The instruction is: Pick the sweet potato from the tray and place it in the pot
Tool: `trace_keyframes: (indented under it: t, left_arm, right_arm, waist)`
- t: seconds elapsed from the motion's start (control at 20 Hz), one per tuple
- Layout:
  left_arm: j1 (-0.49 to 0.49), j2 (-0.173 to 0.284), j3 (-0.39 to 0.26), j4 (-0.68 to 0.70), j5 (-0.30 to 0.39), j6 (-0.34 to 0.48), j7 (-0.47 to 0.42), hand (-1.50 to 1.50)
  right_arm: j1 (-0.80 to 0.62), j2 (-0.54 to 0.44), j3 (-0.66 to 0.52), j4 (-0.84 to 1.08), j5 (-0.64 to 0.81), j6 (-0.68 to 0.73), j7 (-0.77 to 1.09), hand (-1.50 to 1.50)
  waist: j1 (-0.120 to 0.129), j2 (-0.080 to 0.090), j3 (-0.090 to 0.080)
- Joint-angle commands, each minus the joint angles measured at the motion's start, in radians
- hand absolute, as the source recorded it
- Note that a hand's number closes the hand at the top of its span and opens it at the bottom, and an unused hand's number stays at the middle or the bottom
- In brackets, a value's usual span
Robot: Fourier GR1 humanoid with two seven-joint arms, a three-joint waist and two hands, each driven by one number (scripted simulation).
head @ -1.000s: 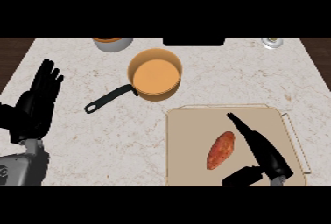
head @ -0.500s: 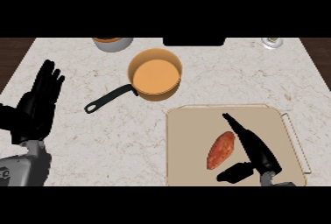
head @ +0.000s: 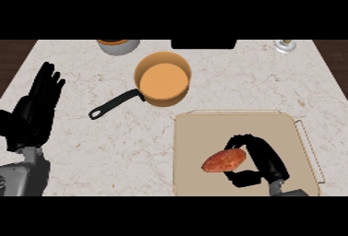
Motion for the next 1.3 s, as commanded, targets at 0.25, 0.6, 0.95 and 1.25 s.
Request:
trace_keyframes:
  t: [0.25, 0.6, 0.95, 1.25]
  left_arm:
    - [-0.044, -0.039, -0.021, 0.026, -0.042, 0.036, 0.018, 0.0]
    - [-0.075, -0.03, -0.055, 0.016, -0.036, -0.007, 0.024, 0.0]
    - [-0.069, -0.012, -0.023, 0.031, -0.017, -0.013, 0.037, 0.0]
    - [-0.073, -0.011, -0.004, 0.066, -0.023, -0.002, 0.006, 0.0]
  right_arm:
    - [-0.016, 0.075, 0.157, -0.063, 0.135, 0.031, 0.05, 1.5]
    - [-0.286, 0.183, 0.653, -0.103, 0.268, 0.239, 0.187, 1.5]
    - [-0.385, 0.185, 0.812, -0.32, 0.104, -0.058, 0.521, 1.5]
    - [-0.574, 0.185, 0.768, -0.396, 0.197, -0.282, 0.72, 1.5]
  waist:
    - [-0.003, 0.005, 0.005]
    - [0.084, -0.001, 0.002]
    - [0.046, 0.0, 0.005]
    - [0.025, 0.001, 0.004]
